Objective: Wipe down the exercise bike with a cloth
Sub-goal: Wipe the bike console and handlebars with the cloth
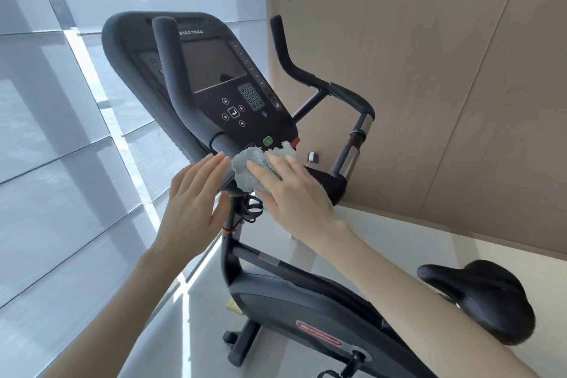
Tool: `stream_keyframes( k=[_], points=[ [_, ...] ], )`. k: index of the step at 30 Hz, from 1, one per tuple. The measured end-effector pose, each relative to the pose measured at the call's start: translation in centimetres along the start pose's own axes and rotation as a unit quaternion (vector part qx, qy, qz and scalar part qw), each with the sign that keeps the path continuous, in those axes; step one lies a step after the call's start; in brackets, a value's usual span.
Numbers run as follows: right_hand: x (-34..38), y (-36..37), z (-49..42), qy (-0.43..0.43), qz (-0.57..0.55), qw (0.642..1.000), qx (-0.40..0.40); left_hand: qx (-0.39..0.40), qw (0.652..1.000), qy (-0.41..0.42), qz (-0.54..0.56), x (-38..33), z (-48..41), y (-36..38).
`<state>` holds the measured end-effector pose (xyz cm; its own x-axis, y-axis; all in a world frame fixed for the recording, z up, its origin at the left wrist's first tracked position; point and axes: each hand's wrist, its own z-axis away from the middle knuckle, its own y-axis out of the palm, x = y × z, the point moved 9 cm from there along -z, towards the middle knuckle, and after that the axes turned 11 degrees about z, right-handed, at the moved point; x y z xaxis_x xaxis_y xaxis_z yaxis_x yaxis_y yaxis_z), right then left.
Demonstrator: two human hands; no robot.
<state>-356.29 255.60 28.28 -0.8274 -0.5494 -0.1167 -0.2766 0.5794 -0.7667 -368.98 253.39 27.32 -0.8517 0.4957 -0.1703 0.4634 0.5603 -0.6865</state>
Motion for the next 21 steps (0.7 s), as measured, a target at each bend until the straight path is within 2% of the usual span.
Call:
stream_keyframes(
  k=[4, 8, 16, 19, 21],
  points=[
    [-0.5, -0.1, 1.9, -0.042, 0.052, 0.997, -0.025, 0.014, 1.000, 0.015, -0.001, -0.9, 0.0, 0.4],
    [-3.5, 0.2, 5.3, -0.070, 0.021, 0.997, -0.021, 0.027, 0.998, 0.065, 0.001, -3.3, -0.3, 1.3],
    [-10.5, 1.1, 7.1, 0.017, -0.100, 0.995, 0.000, 0.020, 0.993, 0.117, -0.003, -5.7, -1.0, 1.9],
    [-12.4, 0.4, 5.1, 0.105, -0.227, 0.968, 0.003, 0.017, 0.992, 0.126, -0.007, -5.5, -0.9, 1.8],
    [-11.7, -0.7, 2.2, 0.113, -0.293, 0.949, -0.009, 0.016, 0.992, 0.129, -0.005, -5.3, -0.7, 1.7]
  ],
)
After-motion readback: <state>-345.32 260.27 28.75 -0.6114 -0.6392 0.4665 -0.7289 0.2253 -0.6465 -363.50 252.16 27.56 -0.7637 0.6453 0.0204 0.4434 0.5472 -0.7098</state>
